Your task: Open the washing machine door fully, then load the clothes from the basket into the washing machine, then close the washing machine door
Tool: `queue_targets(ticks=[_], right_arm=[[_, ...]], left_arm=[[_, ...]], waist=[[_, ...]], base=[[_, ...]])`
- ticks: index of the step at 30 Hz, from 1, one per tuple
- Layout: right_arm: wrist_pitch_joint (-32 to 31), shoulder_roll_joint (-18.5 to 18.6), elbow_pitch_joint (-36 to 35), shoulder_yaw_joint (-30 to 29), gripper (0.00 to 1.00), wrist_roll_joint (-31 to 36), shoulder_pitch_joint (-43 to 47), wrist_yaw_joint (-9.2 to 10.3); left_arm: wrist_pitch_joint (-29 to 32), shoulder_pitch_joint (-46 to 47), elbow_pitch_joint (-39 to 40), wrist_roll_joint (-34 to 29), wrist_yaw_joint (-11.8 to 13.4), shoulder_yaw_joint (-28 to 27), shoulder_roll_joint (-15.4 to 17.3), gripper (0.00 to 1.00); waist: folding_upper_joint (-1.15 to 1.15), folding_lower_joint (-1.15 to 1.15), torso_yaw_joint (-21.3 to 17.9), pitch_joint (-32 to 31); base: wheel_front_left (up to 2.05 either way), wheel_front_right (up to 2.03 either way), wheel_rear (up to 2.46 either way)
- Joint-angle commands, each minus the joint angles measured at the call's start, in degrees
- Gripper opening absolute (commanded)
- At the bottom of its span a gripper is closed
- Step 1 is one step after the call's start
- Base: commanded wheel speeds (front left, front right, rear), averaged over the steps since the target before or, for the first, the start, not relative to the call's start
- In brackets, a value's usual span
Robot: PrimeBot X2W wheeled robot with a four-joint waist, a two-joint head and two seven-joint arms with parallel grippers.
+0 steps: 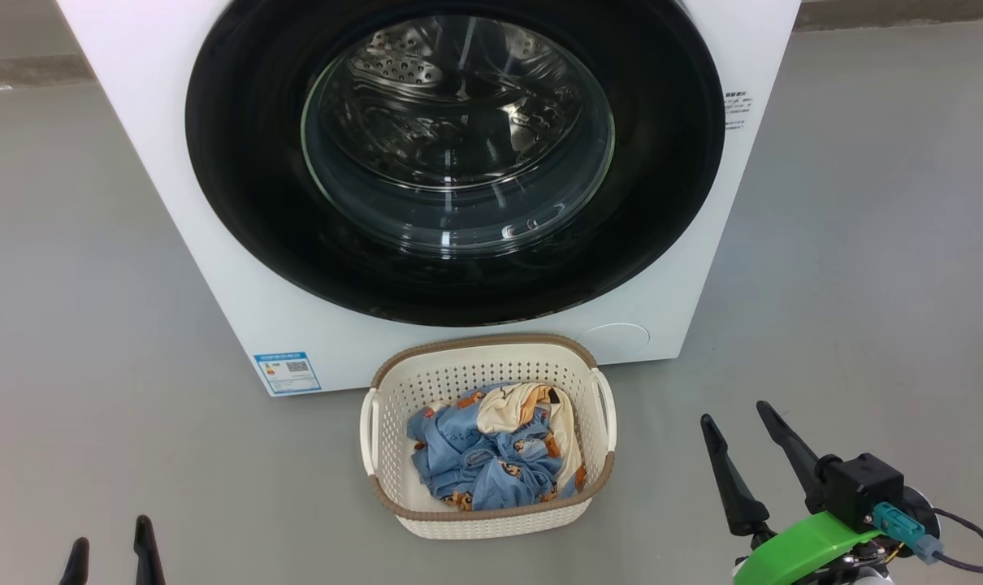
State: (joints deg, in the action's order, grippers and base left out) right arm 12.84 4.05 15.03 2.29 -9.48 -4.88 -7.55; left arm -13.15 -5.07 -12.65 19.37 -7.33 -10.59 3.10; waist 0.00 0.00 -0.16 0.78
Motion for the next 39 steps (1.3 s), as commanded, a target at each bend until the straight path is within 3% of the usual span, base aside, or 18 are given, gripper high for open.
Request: queue_targets(ticks=[1,7,39], right_arm=[[1.2,0.2,-1.7,1.6,1.0,2.4,-2.3,0.06],[2.2,0.2,-2.0,1.8,1.0,6.1,-2.6,0.06],[2.2,-0.5,-2.3,1.3,1.0,5.7,-1.7,0.06]], left_arm=[[-0.9,0.6,1.9,-2.2,-0.1,-1.9,1.4,1.0],[-1.9,0.4,2.2,-5.1,-0.2,-2.1,1.7,1.0],[-1.9,0.6,2.0,-4.7,-0.2,-1.5,1.8,1.0]], waist=[[0.0,0.0,0.0,0.0],[0.0,0.0,-0.2,0.2],[0.0,0.0,-0.9,0.3]], base=[[0.0,0.0,0.0],[0.0,0.0,0.0],[0.09,0.09,-0.18]])
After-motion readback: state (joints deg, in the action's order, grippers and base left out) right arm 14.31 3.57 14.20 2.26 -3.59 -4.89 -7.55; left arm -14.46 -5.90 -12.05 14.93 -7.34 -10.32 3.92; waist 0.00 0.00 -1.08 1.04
